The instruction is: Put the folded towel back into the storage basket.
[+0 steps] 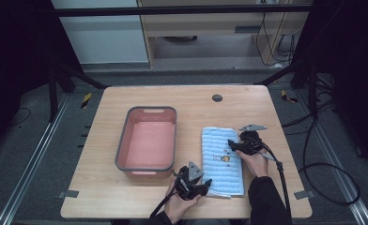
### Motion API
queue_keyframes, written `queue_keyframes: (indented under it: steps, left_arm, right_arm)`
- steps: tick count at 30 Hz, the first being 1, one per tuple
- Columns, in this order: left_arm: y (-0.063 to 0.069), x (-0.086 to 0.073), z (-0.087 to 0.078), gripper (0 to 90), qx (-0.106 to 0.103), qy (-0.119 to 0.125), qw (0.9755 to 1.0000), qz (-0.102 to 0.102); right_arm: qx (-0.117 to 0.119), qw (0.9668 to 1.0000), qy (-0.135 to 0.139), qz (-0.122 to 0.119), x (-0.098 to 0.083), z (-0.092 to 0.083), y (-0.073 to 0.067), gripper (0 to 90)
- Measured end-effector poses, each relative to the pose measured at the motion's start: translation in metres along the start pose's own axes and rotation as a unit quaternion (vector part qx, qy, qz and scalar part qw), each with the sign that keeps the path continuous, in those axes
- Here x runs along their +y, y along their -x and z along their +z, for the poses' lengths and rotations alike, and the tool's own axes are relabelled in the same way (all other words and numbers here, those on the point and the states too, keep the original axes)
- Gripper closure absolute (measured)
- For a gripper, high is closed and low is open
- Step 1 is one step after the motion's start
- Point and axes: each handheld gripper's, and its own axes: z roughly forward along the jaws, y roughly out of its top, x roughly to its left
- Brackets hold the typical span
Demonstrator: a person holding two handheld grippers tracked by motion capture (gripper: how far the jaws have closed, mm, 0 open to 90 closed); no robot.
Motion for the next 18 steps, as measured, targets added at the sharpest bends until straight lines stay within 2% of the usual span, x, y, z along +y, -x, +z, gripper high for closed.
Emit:
queue_keyframes:
  steps: [4,6,13,18]
  left_arm:
    - [-0.0014,-0.001,0.0023,51.4,-0.006,-0.003,0.9999,-0.012]
    - [-0.0011,-0.0012,0.0024,52.6,-0.006,-0.003,0.9999,-0.012]
    - [0.0035,0.0005,0.003,59.9,0.0,-0.01,0.9999,-0.013]
    - [0.0042,0.0018,0.0034,68.0,-0.009,-0.014,0.9996,-0.022]
  right_arm:
    - [0.005,0.9998,-0.001,0.018,-0.0045,0.002,0.0029,42.5]
    - [0.007,0.9997,-0.002,0.022,-0.0054,0.0022,0.0038,43.6]
    - [0.028,0.9986,-0.007,0.045,-0.0062,0.0025,0.0035,55.3]
    - [0.039,0.9976,-0.008,0.057,-0.0065,0.002,0.0008,66.4]
